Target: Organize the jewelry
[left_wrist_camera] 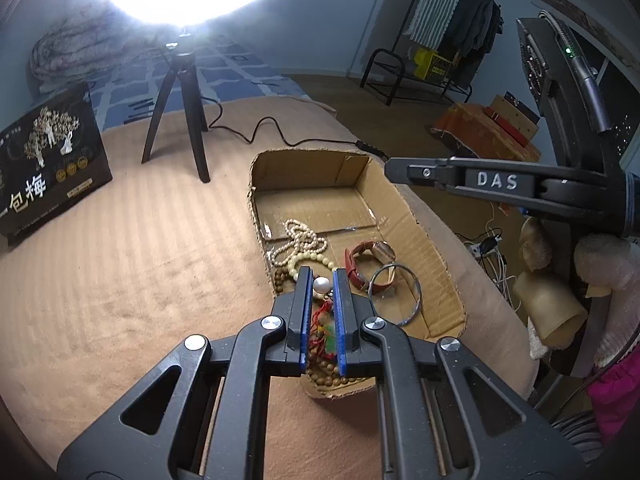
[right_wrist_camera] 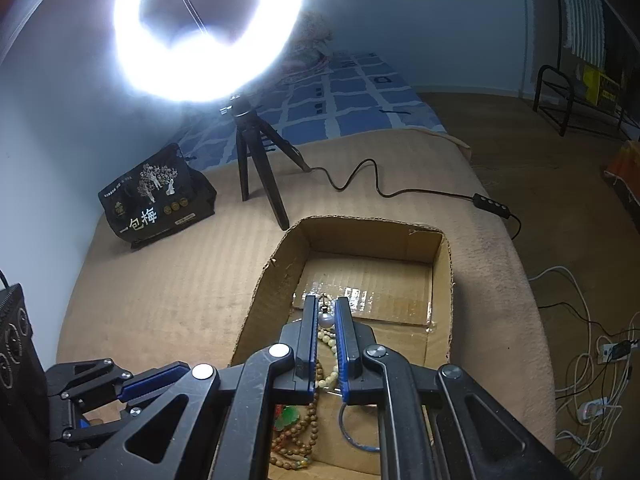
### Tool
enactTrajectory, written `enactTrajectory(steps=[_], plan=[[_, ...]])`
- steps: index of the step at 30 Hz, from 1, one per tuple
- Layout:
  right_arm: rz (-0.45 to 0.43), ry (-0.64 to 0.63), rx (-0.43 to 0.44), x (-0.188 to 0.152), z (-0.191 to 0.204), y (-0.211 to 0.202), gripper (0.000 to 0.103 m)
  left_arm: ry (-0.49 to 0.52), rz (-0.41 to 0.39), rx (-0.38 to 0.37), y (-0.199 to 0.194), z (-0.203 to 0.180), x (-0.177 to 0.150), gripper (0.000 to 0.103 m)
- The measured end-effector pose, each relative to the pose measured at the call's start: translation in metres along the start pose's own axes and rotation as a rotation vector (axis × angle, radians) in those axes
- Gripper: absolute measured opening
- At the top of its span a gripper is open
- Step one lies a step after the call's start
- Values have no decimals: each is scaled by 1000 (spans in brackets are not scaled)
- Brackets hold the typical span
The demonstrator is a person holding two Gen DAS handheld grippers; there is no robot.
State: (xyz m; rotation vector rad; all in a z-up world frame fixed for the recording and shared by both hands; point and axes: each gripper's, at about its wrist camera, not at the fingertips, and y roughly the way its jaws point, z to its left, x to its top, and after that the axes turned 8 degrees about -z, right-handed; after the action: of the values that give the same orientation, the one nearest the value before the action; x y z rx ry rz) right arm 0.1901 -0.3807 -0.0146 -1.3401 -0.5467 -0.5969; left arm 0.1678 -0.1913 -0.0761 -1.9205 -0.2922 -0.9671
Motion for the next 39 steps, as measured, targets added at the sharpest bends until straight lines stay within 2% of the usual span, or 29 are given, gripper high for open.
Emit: enactTrajectory(steps=[10,25,26,29,32,33,34,36,39], plan=[[-8,6,-16,1,-9,8,6,40,-11,18,10,-13,5,8],[12,24,-17,-2,-18,19,7,49,5,10,21,-22,5,8],[12,25,-17,-2,-18,19,9,50,5,10,21,-22,5,8],[6,28,-13,-2,-19,19,25,60,6,14,21,-24,4,8],[2,24,-22,-2,-18,19,30,65,9,23,21,-24,4,9],[0,23,-26,-2,-18,19,35,66,9,26,21,-24,4,17],[-1,21,-30,-2,-18,18,38,65,7,27,21,-24,4,32],[-10,18,-40,-2,-18,17,59,60,-4,33,18,-23,3,45],[-34,23,-54,-2,-18,13,74,57,-5,45,17,-21,3,45]])
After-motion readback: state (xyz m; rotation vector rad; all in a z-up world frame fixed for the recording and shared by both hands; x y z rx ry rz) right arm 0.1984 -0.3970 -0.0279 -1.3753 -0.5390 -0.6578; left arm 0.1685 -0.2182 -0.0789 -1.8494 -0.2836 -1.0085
